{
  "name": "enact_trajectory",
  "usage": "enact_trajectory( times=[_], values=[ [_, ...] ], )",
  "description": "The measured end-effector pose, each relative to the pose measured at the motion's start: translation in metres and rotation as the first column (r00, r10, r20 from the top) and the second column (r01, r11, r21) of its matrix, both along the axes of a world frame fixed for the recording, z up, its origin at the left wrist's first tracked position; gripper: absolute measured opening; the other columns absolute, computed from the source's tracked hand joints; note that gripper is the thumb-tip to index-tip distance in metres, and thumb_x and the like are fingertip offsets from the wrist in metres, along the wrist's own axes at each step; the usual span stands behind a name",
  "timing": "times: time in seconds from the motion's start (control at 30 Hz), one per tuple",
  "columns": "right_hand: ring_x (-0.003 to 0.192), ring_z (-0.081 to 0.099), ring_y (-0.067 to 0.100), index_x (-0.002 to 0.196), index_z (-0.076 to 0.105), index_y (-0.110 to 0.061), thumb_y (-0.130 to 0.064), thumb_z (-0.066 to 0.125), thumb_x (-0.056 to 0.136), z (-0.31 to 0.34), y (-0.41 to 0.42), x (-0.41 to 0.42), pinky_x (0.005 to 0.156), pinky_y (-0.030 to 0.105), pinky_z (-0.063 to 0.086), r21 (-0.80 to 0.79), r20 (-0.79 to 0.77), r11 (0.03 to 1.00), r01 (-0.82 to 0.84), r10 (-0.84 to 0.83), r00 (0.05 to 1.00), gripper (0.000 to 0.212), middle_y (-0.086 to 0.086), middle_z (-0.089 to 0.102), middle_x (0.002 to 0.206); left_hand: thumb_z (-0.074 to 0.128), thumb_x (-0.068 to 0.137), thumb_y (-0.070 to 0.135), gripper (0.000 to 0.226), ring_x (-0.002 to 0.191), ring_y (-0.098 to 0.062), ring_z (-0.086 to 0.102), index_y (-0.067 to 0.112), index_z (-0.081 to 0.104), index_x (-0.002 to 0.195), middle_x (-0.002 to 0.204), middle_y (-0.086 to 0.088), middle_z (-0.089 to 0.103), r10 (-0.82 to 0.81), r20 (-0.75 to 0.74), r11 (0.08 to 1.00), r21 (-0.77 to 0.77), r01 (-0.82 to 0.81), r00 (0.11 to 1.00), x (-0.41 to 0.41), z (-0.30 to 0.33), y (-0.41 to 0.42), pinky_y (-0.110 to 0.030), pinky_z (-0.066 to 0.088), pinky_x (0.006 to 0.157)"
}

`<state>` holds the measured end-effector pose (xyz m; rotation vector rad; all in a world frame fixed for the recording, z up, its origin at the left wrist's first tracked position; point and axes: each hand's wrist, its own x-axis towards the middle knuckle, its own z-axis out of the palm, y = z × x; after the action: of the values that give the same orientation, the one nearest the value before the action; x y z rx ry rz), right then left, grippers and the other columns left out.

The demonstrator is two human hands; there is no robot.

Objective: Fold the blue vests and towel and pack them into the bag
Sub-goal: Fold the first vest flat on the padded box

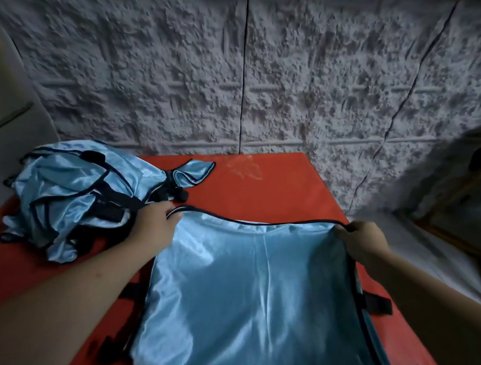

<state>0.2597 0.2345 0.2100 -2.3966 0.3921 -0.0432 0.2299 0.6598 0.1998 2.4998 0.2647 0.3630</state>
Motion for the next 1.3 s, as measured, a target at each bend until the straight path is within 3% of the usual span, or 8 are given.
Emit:
enact_trajectory(
  times=[0.17, 0.3, 0.4, 0.6, 0.77, 0.97, 1.13, 1.3],
  values=[
    [0.097, 0.065, 0.037, 0.104, 0.07, -0.005, -0.036, 0.062, 0.096, 0.004, 0.02, 0.006, 0.079, 0.038, 0.052, -0.188, 0.031, 0.982, 0.027, -0.021, 0.999, 0.033, 0.016, 0.069, 0.091, 0.069, 0.093, 0.029, 0.044, 0.11, -0.039, 0.057, 0.01, 0.057, 0.131, 0.119, -0.021, 0.058, 0.085, -0.125, 0.992, 0.106, -0.072, 0.989, 0.004, 0.004, -0.012, -0.043, 0.046, 0.094],
    [0.126, 0.052, 0.036, 0.137, 0.055, -0.011, -0.025, 0.07, 0.089, 0.0, 0.074, -0.059, 0.107, 0.042, 0.042, -0.348, 0.253, 0.89, -0.295, 0.392, 0.884, 0.053, 0.016, 0.058, 0.135, 0.063, 0.093, 0.036, 0.053, 0.126, -0.037, 0.046, 0.013, 0.05, 0.14, 0.137, -0.015, 0.05, -0.135, 0.025, 0.944, 0.309, 0.12, 0.991, -0.06, 0.01, -0.061, -0.048, 0.04, 0.107],
    [0.155, 0.013, 0.028, 0.158, 0.021, -0.024, -0.049, 0.052, 0.097, -0.024, 0.105, -0.114, 0.125, 0.046, 0.016, -0.455, -0.066, 0.685, -0.569, 0.611, 0.789, 0.073, 0.009, 0.016, 0.167, 0.039, 0.098, 0.052, 0.06, 0.153, -0.028, 0.021, 0.032, 0.032, 0.154, 0.164, -0.003, 0.026, -0.277, -0.204, 0.867, 0.368, 0.336, 0.939, -0.122, -0.027, -0.091, -0.048, 0.021, 0.122],
    [0.156, -0.013, 0.018, 0.162, 0.002, -0.029, -0.082, -0.009, 0.079, -0.053, 0.049, -0.149, 0.125, 0.037, 0.002, -0.488, -0.179, 0.736, -0.47, 0.443, 0.879, 0.099, 0.001, -0.003, 0.17, 0.019, 0.1, 0.066, 0.07, 0.15, -0.018, 0.027, 0.026, 0.038, 0.154, 0.159, 0.0, 0.039, -0.2, -0.319, 0.773, 0.53, 0.349, 0.927, -0.156, -0.067, -0.065, -0.048, 0.016, 0.116],
    [0.155, -0.013, 0.015, 0.162, -0.001, -0.026, -0.071, 0.003, 0.095, -0.053, 0.021, -0.161, 0.126, 0.042, -0.001, -0.52, -0.185, 0.767, -0.377, 0.33, 0.926, 0.081, -0.002, -0.006, 0.17, 0.002, 0.094, 0.073, 0.075, 0.155, -0.019, -0.001, 0.037, 0.014, 0.159, 0.167, 0.005, 0.007, -0.194, -0.355, 0.824, 0.447, 0.349, 0.915, -0.159, -0.056, -0.064, -0.042, -0.003, 0.12],
    [0.155, -0.016, 0.017, 0.162, -0.005, -0.022, -0.074, -0.012, 0.082, -0.048, 0.026, -0.157, 0.125, 0.043, -0.004, -0.523, -0.246, 0.758, -0.39, 0.304, 0.92, 0.096, 0.001, -0.012, 0.169, 0.019, 0.099, 0.069, 0.07, 0.149, -0.023, 0.029, 0.03, 0.04, 0.153, 0.16, -0.002, 0.037, -0.175, -0.347, 0.81, 0.481, 0.335, 0.921, -0.157, -0.059, -0.066, -0.044, 0.012, 0.118],
    [0.153, -0.023, 0.021, 0.162, 0.0, -0.019, -0.047, 0.015, 0.101, -0.042, 0.044, -0.151, 0.112, 0.058, -0.025, -0.56, -0.294, 0.751, -0.35, 0.215, 0.931, 0.068, 0.003, -0.014, 0.169, -0.007, 0.086, 0.07, 0.084, 0.153, -0.017, -0.02, 0.029, -0.005, 0.16, 0.165, 0.005, -0.016, -0.183, -0.29, 0.858, 0.42, 0.296, 0.94, -0.159, -0.053, -0.067, -0.036, -0.02, 0.117],
    [0.155, -0.014, 0.026, 0.162, -0.001, -0.018, -0.037, 0.022, 0.094, -0.026, 0.107, -0.146, 0.122, 0.05, -0.01, -0.491, -0.158, 0.738, -0.463, 0.447, 0.88, 0.074, 0.007, -0.01, 0.169, 0.019, 0.092, 0.06, 0.074, 0.146, -0.027, 0.038, 0.023, 0.052, 0.147, 0.156, -0.004, 0.044, -0.142, -0.318, 0.848, 0.449, 0.281, 0.937, -0.162, -0.033, -0.071, -0.036, -0.015, 0.119]
  ],
)
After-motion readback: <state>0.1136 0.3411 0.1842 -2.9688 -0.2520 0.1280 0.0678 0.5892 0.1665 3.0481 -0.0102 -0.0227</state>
